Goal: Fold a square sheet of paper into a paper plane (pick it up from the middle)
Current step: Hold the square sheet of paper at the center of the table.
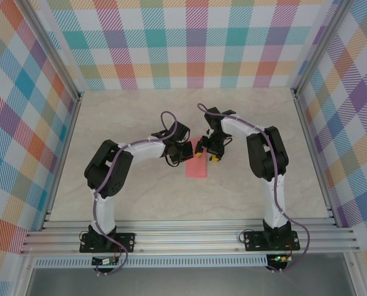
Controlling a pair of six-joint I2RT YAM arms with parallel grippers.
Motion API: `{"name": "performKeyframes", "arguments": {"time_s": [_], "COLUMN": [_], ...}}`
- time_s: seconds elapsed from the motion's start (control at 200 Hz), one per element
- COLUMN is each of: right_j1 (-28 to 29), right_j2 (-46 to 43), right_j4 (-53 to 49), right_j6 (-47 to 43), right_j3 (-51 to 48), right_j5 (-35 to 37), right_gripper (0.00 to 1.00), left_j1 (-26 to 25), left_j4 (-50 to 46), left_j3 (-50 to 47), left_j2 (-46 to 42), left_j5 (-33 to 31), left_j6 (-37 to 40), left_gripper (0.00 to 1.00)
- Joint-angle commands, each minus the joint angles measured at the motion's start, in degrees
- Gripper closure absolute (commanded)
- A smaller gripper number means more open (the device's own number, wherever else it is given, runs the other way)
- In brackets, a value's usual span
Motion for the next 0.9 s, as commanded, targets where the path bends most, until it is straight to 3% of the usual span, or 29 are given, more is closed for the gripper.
{"name": "performKeyframes", "arguments": {"time_s": [0.0,0.395,0.68,0.76,0.83,0.895], "right_j1": [0.33,0.03,-6.05,-7.06,-7.15,-7.08], "right_j2": [5.68,3.68,-13.64,-16.45,-17.82,-18.05], "right_j4": [-1.46,0.2,16.69,21.4,26.01,31.28], "right_j6": [-0.33,-0.1,0.51,0.65,0.45,1.48], "right_j3": [-3.4,-2.21,-11.11,-14.49,-17.48,-20.28], "right_j5": [5.03,1.64,-12.42,-16.21,-19.68,-24.24], "right_gripper": [0.36,0.34,0.26,0.36,0.62,0.78], "left_j1": [-0.82,-0.99,-1.08,-1.08,-1.17,-1.17], "left_j4": [-1.88,-1.0,-0.97,1.03,1.34,1.4], "left_j3": [1.57,-2.65,-3.79,-3.77,-3.77,-3.77], "left_j2": [1.47,1.87,1.67,1.82,1.95,1.95], "left_j5": [-0.7,-2.08,-1.64,-1.39,-0.99,-1.02], "left_j6": [1.34,1.11,1.5,1.71,1.86,1.88], "left_gripper": [1.0,1.0,1.0,1.0,1.0,1.0]}}
